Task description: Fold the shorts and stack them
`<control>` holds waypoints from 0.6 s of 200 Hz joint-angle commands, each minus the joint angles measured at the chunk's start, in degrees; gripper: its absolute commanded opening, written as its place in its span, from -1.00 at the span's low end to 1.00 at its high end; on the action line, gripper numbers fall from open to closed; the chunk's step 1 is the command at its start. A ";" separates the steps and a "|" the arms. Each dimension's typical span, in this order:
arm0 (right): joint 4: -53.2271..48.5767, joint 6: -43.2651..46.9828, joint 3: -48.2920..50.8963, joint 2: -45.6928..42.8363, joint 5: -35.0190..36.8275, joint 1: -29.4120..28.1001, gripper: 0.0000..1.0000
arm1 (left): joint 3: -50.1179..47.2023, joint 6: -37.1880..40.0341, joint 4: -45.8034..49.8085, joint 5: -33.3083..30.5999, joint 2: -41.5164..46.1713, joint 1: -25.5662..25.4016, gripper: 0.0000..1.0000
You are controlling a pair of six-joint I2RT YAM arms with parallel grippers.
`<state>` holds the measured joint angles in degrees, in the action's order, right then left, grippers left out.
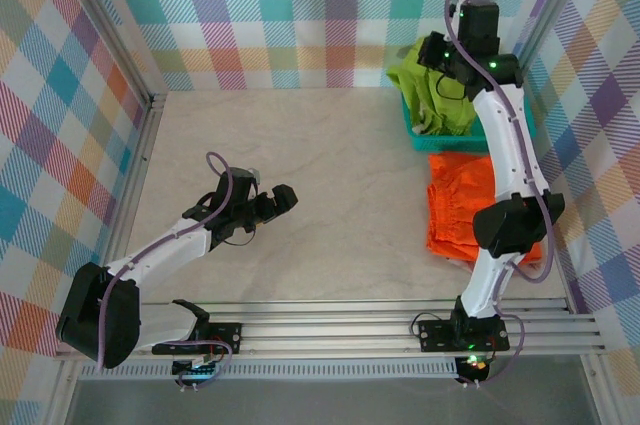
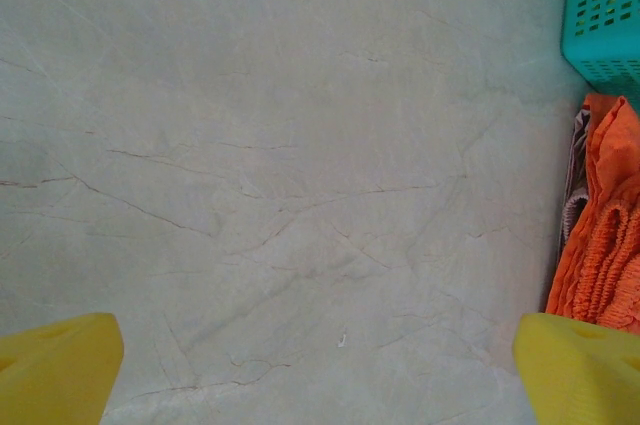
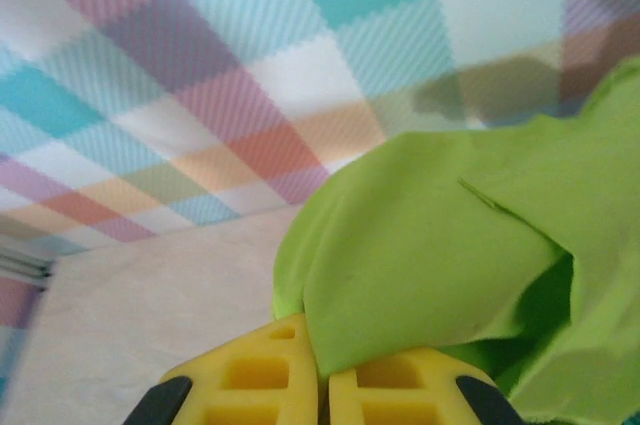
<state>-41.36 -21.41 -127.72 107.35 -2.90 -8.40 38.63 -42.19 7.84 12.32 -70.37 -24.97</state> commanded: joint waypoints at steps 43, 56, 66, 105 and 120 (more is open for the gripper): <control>10.00 0.48 -14.88 -1.34 -16.33 -9.02 -1.00 | -0.22 -0.17 0.09 -0.59 2.28 0.70 1.00; 11.66 0.43 -17.12 -0.81 -18.18 -11.98 -0.99 | -0.32 -0.39 0.25 -0.71 2.63 0.63 1.00; 12.76 0.22 -19.40 0.01 -19.87 -14.35 -0.99 | -0.39 -0.49 0.45 -0.97 2.91 0.63 1.00; 18.68 -2.98 -24.34 3.18 -28.19 -21.69 -0.98 | -0.78 -0.93 1.45 -2.49 5.27 0.64 1.00; 20.11 -3.58 -24.38 4.06 -30.62 -22.61 -0.97 | -1.13 -1.13 2.12 -3.69 6.85 0.66 1.00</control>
<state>-29.30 -23.16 -150.23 109.36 -26.11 -29.87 38.50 -42.65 7.97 10.98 -66.50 -24.97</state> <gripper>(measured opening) 0.084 0.998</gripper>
